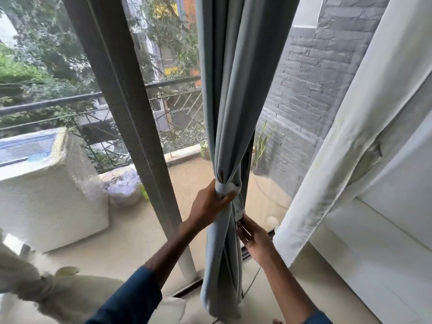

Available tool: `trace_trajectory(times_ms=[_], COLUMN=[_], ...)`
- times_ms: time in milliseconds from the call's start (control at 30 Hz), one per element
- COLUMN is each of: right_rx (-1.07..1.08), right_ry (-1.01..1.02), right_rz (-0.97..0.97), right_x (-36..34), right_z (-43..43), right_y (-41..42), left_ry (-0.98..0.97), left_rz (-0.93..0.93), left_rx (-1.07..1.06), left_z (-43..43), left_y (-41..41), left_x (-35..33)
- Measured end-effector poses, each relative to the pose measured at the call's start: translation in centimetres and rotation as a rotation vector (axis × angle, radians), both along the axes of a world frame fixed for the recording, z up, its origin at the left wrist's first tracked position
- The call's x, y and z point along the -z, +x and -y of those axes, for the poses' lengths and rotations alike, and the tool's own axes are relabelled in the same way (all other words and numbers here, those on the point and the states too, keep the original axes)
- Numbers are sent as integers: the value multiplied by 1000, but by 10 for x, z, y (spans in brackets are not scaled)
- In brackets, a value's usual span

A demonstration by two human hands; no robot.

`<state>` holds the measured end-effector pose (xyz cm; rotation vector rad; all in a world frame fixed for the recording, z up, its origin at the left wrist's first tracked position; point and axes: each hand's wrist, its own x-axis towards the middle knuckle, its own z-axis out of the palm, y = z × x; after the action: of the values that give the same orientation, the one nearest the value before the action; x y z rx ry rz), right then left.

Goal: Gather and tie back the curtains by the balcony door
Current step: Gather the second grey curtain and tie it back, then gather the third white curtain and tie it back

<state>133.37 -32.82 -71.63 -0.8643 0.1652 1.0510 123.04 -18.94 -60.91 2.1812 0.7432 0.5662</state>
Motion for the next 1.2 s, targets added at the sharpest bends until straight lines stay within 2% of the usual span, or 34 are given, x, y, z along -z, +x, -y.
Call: trace_trajectory(times_ms=[200, 300, 367, 433, 533, 633, 733, 767, 900, 1033, 1200], right_rx=[53, 71, 72, 85, 98, 105, 113, 117, 148, 178, 187], right_ry=[-47, -69, -76, -64, -40, -29, -11, 5, 56, 81, 122], right_rz=[7, 12, 11, 7, -3, -7, 16, 26, 66, 147, 289], right_x=[-4, -10, -17, -25, -33, -40, -47, -50, -69, -103, -167], right_z=[-5, -4, -1, 3, 13, 27, 44, 51, 74, 105, 149], right_y=[16, 26, 29, 33, 43, 56, 77, 87, 132, 189, 266], left_ry=[170, 327, 348, 221, -101, -122, -187, -136, 42, 46, 161], left_rz=[-265, -576, -774, -836, -746, -666, -627, -642, -489, -370, -85], left_rx=[8, -54, -26, 40, 110, 270, 298, 320, 344, 303, 283], left_z=[8, 15, 20, 29, 41, 55, 80, 89, 111, 124, 138], left_y=[-9, -8, -6, -2, 14, 38, 61, 70, 114, 178, 272], left_x=[29, 26, 26, 28, 29, 21, 7, 0, -12, -44, -96])
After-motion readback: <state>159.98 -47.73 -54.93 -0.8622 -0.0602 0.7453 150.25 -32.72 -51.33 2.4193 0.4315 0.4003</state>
